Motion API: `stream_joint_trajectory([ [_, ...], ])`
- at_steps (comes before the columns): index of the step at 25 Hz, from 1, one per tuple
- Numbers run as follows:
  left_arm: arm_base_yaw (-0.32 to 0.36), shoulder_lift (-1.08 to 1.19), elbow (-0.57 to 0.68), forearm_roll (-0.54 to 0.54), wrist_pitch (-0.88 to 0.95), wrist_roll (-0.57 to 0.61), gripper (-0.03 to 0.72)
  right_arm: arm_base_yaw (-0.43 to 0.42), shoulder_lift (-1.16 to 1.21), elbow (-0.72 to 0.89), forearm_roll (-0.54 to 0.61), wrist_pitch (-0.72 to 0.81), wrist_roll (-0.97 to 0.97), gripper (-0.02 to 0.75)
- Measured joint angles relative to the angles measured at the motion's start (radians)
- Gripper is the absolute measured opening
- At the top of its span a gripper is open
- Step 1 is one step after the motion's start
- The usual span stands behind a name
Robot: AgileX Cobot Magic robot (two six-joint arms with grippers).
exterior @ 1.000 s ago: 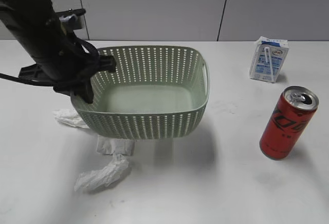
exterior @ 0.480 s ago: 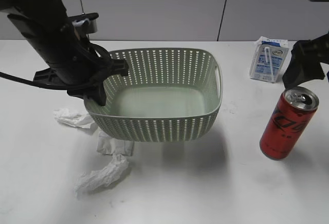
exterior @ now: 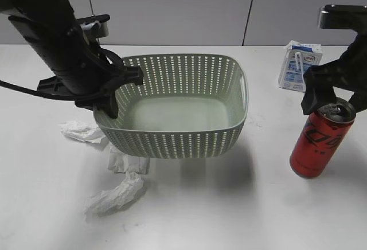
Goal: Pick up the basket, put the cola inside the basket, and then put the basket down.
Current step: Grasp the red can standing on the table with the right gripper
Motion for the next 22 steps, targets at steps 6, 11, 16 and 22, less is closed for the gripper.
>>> stream_joint_trajectory([
  [6, 0.0, 0.0, 0.0, 0.0, 0.001, 0.0, -0.003, 0.0, 0.055, 0.0, 0.006, 0.004, 0.007, 0.666],
  [11, 0.0, 0.0, 0.0, 0.0, 0.002, 0.0, -0.003, 0.0, 0.07, 0.0, 0.01, 0.011, 0.021, 0.62],
  [16, 0.0, 0.0, 0.0, 0.0, 0.002, 0.0, -0.003, 0.0, 0.07, -0.001, 0.016, 0.047, 0.025, 0.529],
  [22, 0.0, 0.0, 0.0, 0.0, 0.005, 0.0, -0.003, 0.0, 0.07, -0.005, 0.016, 0.058, 0.026, 0.507],
])
